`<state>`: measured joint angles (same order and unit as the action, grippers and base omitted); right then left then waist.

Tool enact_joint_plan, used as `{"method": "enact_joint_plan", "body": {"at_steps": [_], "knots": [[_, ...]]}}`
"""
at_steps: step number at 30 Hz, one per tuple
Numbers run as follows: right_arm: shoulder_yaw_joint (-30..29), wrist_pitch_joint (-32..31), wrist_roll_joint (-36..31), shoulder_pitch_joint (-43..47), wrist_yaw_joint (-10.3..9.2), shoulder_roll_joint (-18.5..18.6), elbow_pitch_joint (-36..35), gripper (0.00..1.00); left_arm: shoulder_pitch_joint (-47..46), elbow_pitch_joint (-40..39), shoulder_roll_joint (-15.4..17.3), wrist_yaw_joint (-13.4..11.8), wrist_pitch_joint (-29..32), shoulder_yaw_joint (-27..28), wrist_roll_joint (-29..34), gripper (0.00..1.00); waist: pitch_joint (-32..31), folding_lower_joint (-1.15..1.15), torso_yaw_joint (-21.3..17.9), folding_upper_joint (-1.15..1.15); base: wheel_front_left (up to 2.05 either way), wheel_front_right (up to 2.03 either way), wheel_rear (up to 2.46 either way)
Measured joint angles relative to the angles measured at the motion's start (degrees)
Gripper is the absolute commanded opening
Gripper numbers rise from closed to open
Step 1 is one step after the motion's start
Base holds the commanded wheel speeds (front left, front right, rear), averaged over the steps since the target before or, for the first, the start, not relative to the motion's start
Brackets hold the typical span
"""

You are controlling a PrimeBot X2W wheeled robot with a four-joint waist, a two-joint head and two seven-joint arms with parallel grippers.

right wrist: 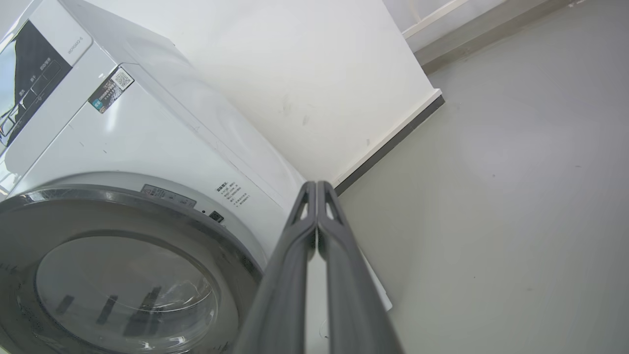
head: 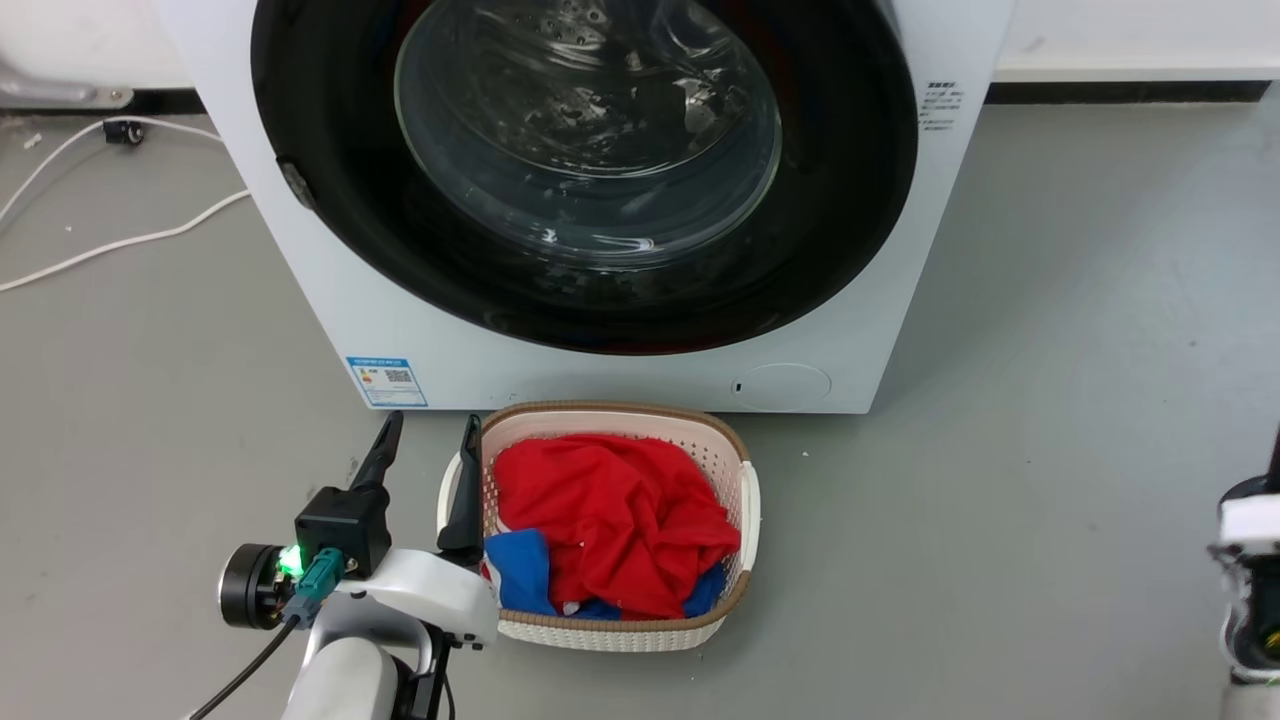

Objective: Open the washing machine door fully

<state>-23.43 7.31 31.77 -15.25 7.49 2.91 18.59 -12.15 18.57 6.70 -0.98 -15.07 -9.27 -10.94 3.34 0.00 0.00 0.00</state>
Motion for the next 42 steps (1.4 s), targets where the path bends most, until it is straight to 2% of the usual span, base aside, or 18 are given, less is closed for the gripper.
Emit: {"method": "enact_joint_plan", "body": {"at_steps": [4, 5, 8, 13, 19, 24, 28, 34, 42], "knots": [[-4.75, -1.85, 11.37, -5.21, -0.02, 0.97, 3.86, 0.00, -0.27, -0.42, -0.15, -0.02, 0.00, -0.05, 0.11, 1.00, 1.15, 0.00, 0.64, 0.00, 0.00, 0.00, 0.00], [-5.65, -1.92, 11.98, -6.17, 0.00, 2.18, 5.04, 0.00, -0.60, -0.53, -0.24, -0.03, 0.00, -0.11, 0.16, 1.00, 1.58, 0.00, 0.82, 0.00, 0.00, 0.00, 0.00], [-8.50, -3.97, 19.61, -10.94, -0.01, 3.76, 7.88, 0.00, -1.83, -1.18, -0.36, 0.01, 0.00, -0.09, 0.18, 1.00, 3.19, 0.00, 1.39, 0.00, 0.00, 0.00, 0.00], [-11.15, -11.44, 31.41, -19.61, -0.01, 5.53, 12.82, 0.00, -3.48, -2.31, -0.46, 0.01, 0.00, -0.04, 0.59, 1.00, 6.57, 0.00, 2.34, 0.00, 0.00, 0.00, 0.00], [-13.60, -21.40, 39.83, -30.12, -0.01, 8.51, 20.91, 0.00, -5.23, -3.22, -1.13, 0.00, 0.00, -0.32, 0.80, 1.00, 10.05, 0.01, 3.89, 0.00, 0.00, 0.00, 0.00], [-13.21, -29.36, 41.99, -38.77, -0.01, 11.44, 26.32, 0.00, -6.93, -4.03, -1.67, 0.21, 0.00, -0.59, 1.12, 1.00, 12.63, 0.01, 5.27, 0.00, 0.00, 0.00, 0.00], [-11.02, -35.72, 41.27, -44.66, -0.01, 13.35, 29.56, 0.00, -8.29, -4.72, -1.92, 0.49, 0.00, -0.74, 1.20, 1.00, 14.75, 0.01, 6.17, 0.00, 0.00, 0.00, 0.00], [-6.14, -42.17, 36.79, -52.97, -0.01, 14.61, 33.33, 0.00, -10.19, -5.84, -2.40, 0.74, 0.00, -1.25, 1.69, 1.00, 17.75, 0.01, 7.36, 0.00, 0.00, 0.00, 0.00], [-0.58, -47.12, 29.29, -62.23, -0.01, 14.90, 37.58, 0.00, -12.11, -7.14, -3.01, 0.74, 0.00, -1.68, 2.20, 1.00, 21.87, 0.01, 8.51, 0.00, 0.00, 0.00, 0.00]]}}
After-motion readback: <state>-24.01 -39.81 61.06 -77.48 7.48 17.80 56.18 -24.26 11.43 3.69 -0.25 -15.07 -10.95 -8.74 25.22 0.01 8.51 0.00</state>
